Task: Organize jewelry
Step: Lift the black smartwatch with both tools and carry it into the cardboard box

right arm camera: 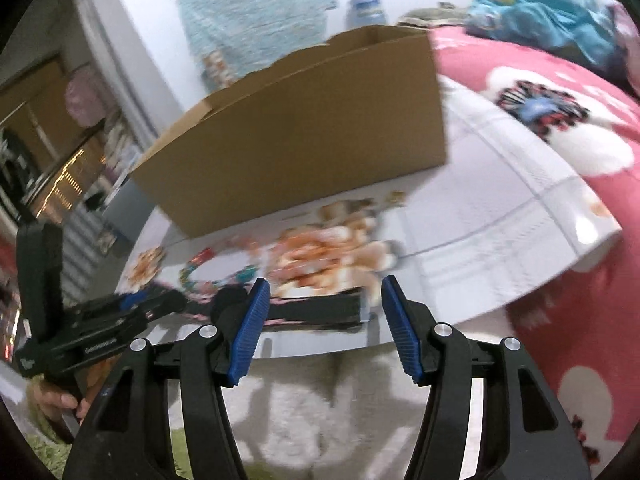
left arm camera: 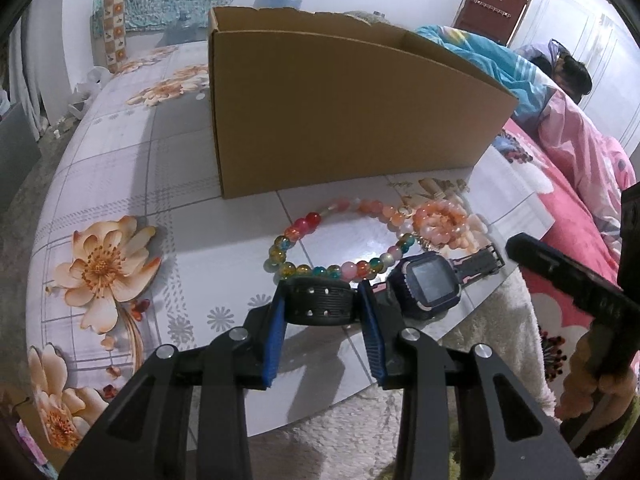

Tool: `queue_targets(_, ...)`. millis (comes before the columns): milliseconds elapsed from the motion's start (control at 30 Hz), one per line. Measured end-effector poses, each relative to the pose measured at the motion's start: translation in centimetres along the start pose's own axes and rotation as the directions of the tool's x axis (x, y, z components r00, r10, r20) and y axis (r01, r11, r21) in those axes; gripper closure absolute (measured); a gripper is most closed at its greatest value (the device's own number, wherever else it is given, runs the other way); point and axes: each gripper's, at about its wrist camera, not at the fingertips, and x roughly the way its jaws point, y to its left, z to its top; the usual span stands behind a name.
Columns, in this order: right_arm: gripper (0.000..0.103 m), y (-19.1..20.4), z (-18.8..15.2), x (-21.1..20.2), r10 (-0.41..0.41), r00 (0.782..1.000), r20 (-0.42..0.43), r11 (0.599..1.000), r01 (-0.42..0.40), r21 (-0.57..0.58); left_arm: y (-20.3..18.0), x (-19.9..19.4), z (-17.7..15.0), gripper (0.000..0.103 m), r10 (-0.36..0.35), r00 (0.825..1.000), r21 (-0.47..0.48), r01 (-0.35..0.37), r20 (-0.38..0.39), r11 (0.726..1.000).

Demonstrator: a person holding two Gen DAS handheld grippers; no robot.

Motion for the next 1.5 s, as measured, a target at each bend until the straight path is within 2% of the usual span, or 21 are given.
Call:
queue_targets(167, 0.048, -1.0, -0.1, 1.2, -0.014, 0.999, -0.042, 0.999, 0.016, 0.039, -0.1, 0.2, -0.2, 0.07, 0.011, 1.0, 0.008, -0.011, -0.003, 1.0)
queue_targets(267, 0.05, -0.8, 0.0, 1.5, -0.026, 0.999, -0.038, 0.999, 0.027, 0.023, -0.1, 0.4, -0.4, 0.07, 0.018, 1.0, 0.005, -0.018, -0.006, 1.0)
queue_targets(500, 0.055, -0.5, -0.4, 2.0, 0.049, 0.998, -0.047, 0.996, -0.045, 0.077, -0.4, 0.4, -0.6, 0.07, 0.034, 0.999, 0.023, -0.035, 0.003, 0.999)
queue_targets(533, 0.057, -0.6, -0.4, 2.0, 0.053, 0.998, -0.046, 0.995, -0.049, 0.084, -0.4, 0.4, -0.6, 0.07, 0.034, 0.999, 0.023, -0.034, 0.004, 0.999)
queue_targets(600, 0.068, -1.4, -0.4, 2.0, 0.093, 0.994, -0.05, 0.987, -0.085, 0.133, -0.4, 0.4, -0.6, 0.07, 0.033, 0.999, 0.023, -0.033, 0.004, 0.999)
queue_targets(667, 0.073, -2.1, -0.7, 2.2, 0.152, 0.987, -0.053, 0.971, -0.139, 0.192, -0.4, 0.4, -0.6, 0.07, 0.035, 0.999, 0.023, -0.035, 0.004, 0.999)
queue_targets(733, 0.077, -2.4, -0.8, 2.3, 0.177, 0.983, -0.054, 0.962, -0.161, 0.222, -0.4, 0.4, -0.6, 0.07, 0.035, 0.999, 0.022, -0.035, 0.004, 0.999)
queue_targets(900, 0.084, -2.1, -0.6, 2.2, 0.168, 0.985, -0.038, 0.964, -0.156, 0.215, -0.4, 0.4, -0.6, 0.07, 0.033, 0.999, 0.023, -0.033, 0.004, 0.999)
queue_targets(1000, 0.097, -1.9, -0.3, 2.2, 0.157, 0.987, -0.032, 0.967, -0.147, 0.209, -0.4, 0.3, -0.6, 0.07, 0.033, 0.999, 0.023, -0.033, 0.006, 0.999)
queue_targets(1167, 0.099, -0.6, 0.0, 1.2, 0.157, 0.988, 0.01, 0.975, -0.157, 0.156, -0.3, 0.2, -0.5, 0.07, 0.03, 1.0, 0.024, -0.03, 0.006, 0.999)
queue_targets(1500, 0.099, 2.3, 1.2, -1.8, 0.159, 0.984, 0.085, 0.985, -0.165, 0.06, -1.8, -2.3, 0.4, 0.074, -0.002, 0.998, 0.081, -0.003, 0.062, 0.997)
